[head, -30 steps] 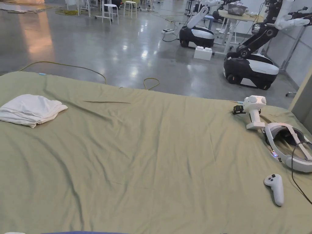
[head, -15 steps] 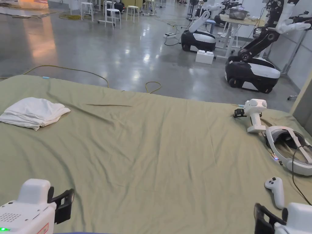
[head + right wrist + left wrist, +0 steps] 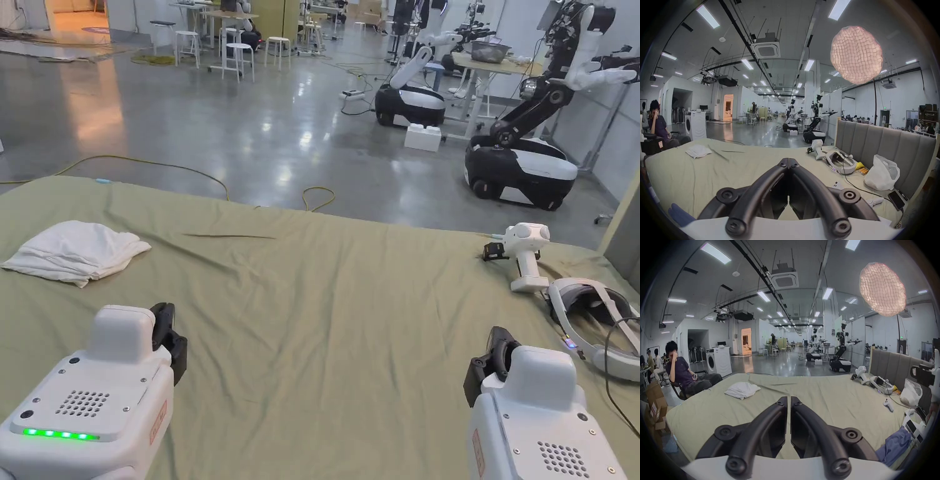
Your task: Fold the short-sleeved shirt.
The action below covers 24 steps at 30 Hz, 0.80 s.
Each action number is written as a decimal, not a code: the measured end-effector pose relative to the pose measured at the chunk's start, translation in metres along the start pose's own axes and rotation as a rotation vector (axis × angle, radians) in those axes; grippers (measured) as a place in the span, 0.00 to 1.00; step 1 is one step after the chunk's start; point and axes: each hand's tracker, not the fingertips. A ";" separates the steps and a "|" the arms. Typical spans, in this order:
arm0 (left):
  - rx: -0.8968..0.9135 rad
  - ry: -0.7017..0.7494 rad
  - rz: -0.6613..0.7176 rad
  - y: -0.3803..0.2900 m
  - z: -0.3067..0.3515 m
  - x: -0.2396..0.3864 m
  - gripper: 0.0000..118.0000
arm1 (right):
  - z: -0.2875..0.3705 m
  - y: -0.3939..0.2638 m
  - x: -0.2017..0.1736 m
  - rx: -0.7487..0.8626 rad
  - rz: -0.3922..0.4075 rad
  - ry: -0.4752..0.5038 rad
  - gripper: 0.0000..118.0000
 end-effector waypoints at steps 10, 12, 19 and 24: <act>-0.152 -0.032 0.136 -0.010 0.005 -0.057 0.04 | -0.006 0.006 0.003 -0.013 0.005 0.041 0.00; -0.251 -0.074 0.171 -0.026 0.006 -0.082 0.04 | -0.008 0.004 0.002 -0.034 0.009 0.056 0.00; -0.645 -0.230 0.327 -0.108 -0.002 -0.162 0.14 | -0.013 -0.014 -0.005 -0.135 0.050 0.110 0.00; -0.843 -0.315 0.533 -0.163 -0.009 -0.187 0.60 | -0.013 -0.027 -0.010 -0.197 0.067 0.137 0.00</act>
